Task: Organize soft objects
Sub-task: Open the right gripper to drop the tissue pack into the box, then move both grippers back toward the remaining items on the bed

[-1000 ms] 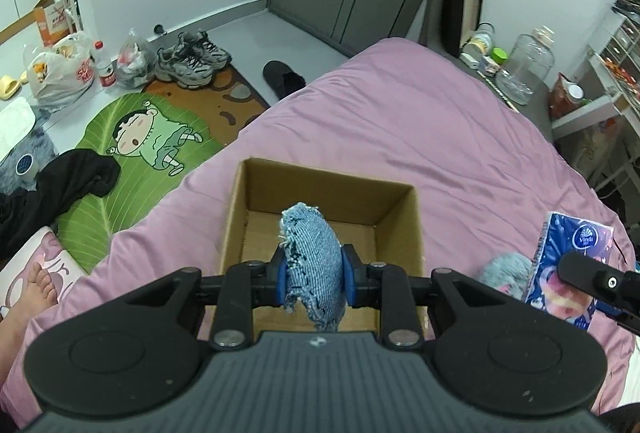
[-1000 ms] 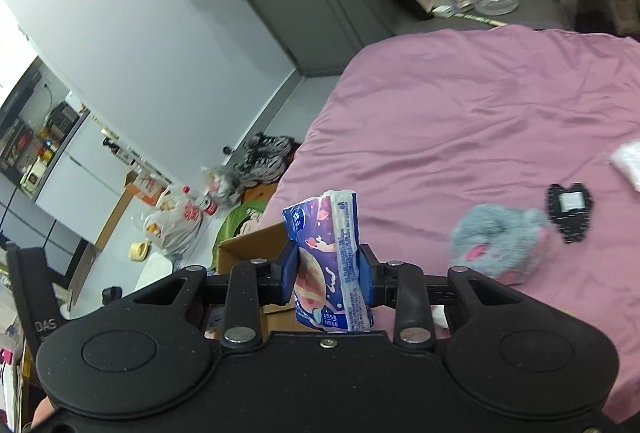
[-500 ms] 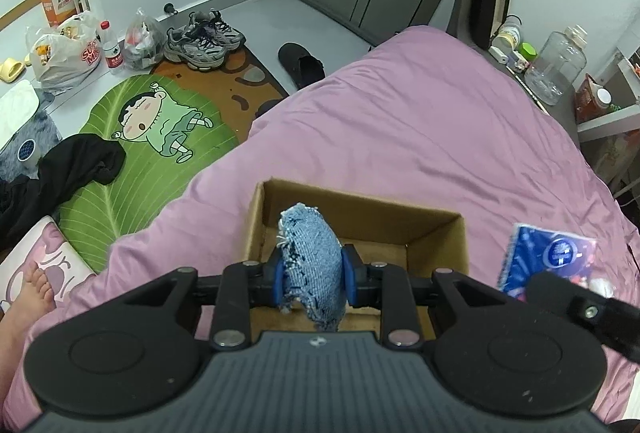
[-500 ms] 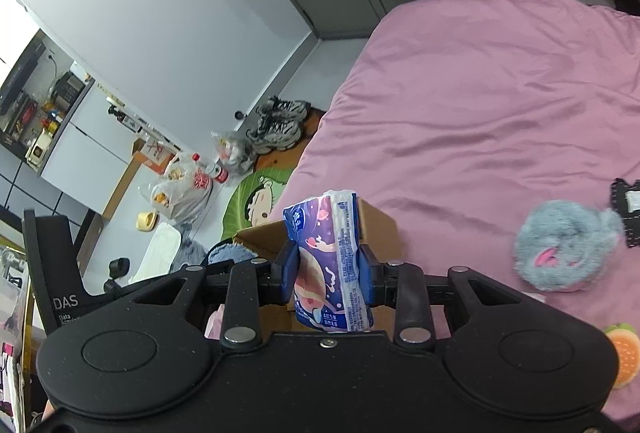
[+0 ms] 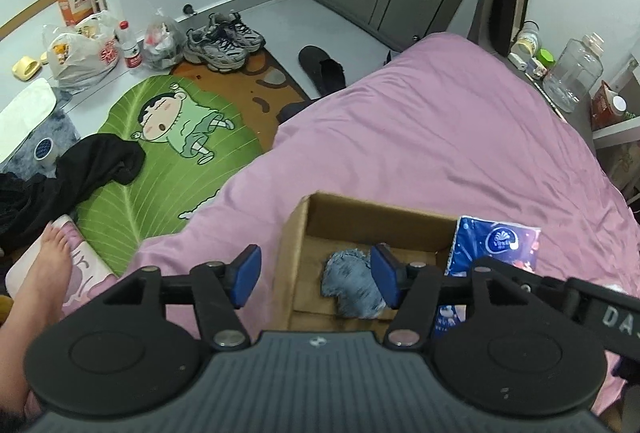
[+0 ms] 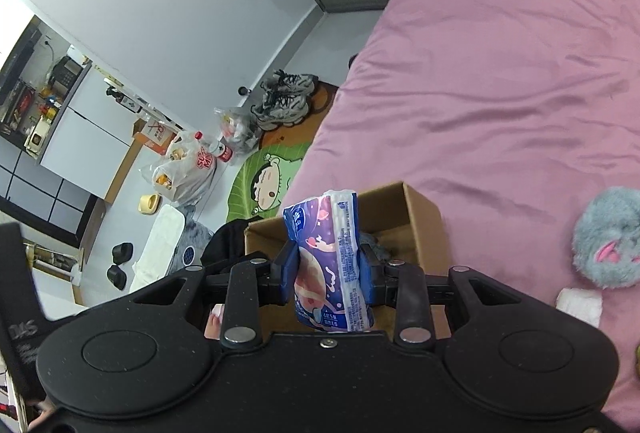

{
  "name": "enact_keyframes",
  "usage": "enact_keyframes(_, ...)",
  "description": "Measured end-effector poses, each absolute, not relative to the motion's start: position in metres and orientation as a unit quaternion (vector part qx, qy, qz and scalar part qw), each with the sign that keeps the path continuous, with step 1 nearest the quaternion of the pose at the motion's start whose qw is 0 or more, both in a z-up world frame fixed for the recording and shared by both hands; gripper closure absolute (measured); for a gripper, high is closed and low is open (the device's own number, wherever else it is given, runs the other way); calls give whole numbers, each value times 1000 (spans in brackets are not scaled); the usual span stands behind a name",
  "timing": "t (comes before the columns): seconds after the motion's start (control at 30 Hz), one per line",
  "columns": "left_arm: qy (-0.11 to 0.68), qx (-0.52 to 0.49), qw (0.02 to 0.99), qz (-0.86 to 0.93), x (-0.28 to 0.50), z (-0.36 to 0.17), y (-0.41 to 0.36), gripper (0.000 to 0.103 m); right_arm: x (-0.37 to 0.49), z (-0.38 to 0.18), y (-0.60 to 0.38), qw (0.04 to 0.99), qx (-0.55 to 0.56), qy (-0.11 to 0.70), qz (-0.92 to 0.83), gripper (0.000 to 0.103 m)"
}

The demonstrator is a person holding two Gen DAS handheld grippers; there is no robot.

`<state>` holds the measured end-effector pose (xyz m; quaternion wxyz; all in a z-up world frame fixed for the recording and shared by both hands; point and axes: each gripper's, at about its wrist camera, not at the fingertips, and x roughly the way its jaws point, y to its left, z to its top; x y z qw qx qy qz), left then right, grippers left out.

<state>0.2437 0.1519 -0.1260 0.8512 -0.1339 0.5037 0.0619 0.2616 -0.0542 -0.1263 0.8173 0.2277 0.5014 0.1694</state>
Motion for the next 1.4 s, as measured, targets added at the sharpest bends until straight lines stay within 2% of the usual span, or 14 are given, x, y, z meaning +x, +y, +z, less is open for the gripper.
enact_keyframes(0.1,507,-134,849,66,239,-125,156,44,263,-130,-50,813,234,504,176,57)
enact_keyframes(0.13,509,-132,848,68,238,-123,156,43,264,-132,-51,810,239,506,177,48)
enact_keyframes(0.2,509,-129,848,68,237,-120,157,40,263,-132,-56,807,249,507,171,48)
enact_keyframes(0.23,509,-127,848,69,237,-118,156,34,262,-130,-59,808,249,505,171,47)
enact_keyframes(0.3,507,-125,850,71,236,-114,152,28,259,-125,-66,813,248,499,171,44)
enact_keyframes(0.43,509,-116,850,67,235,-109,141,25,254,-117,-81,822,240,492,159,39)
enact_keyframes(0.57,510,-106,851,62,233,-104,128,20,247,-107,-98,834,219,485,147,26)
enact_keyframes(0.73,504,-94,856,63,230,-96,110,8,238,-98,-127,847,194,479,128,22)
enact_keyframes(0.97,493,-102,863,44,226,-90,84,1,228,-92,-165,860,179,469,98,16)
enact_keyframes(1.2,474,-101,874,30,218,-81,58,0,217,-92,-195,861,176,469,90,15)
enact_keyframes(1.4,462,-86,883,3,208,-72,31,0,205,-92,-218,864,170,467,83,4)
